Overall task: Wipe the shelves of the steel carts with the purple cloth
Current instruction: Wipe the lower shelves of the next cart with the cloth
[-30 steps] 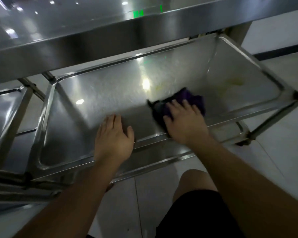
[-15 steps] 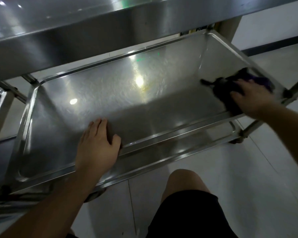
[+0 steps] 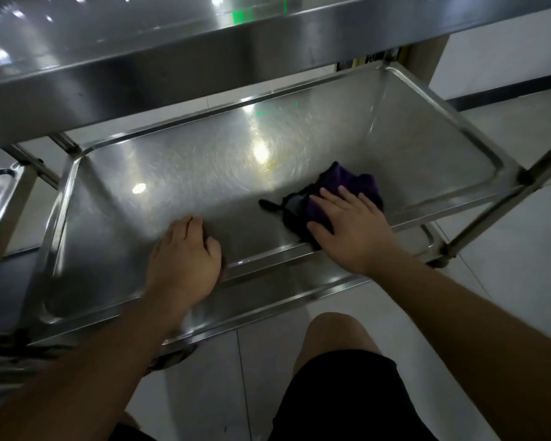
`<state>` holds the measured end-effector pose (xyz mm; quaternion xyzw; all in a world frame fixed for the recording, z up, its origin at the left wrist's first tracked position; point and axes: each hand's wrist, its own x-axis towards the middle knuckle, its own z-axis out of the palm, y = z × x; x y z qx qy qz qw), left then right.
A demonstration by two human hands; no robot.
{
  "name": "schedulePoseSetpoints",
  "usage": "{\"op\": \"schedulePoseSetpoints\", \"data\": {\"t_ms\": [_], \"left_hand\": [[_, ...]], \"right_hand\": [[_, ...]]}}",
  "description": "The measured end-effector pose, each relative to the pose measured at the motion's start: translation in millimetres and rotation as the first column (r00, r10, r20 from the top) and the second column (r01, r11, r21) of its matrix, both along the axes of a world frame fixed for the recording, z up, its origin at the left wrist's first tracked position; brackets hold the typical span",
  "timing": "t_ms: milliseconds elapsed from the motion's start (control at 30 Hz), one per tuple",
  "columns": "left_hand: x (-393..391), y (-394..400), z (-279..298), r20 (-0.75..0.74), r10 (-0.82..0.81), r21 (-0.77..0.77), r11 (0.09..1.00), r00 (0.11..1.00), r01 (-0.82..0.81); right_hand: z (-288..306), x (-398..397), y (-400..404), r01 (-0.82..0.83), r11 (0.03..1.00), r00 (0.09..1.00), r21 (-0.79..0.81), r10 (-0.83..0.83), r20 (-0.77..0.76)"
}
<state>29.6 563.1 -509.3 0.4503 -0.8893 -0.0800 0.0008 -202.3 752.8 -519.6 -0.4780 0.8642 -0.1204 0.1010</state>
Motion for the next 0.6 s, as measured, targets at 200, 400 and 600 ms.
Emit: {"op": "schedulePoseSetpoints", "data": {"t_ms": [200,400,600], "left_hand": [[-53,29,7,-0.057,-0.049,0.021,0.999,0.997,0.051],[-55,32,-21,-0.096,-0.047,-0.001,0.999,0.994,0.047],[-56,30,-24,-0.072,-0.051,-0.021,0.999,0.996,0.049]], "right_hand": [[4,-2,2,-0.036,0.999,0.999,0.011,0.035,0.041],[0,-55,29,0.056,0.998,0.998,-0.004,-0.056,0.035],[0,-195,82,0.527,0.849,0.848,0.044,-0.529,0.028]]}}
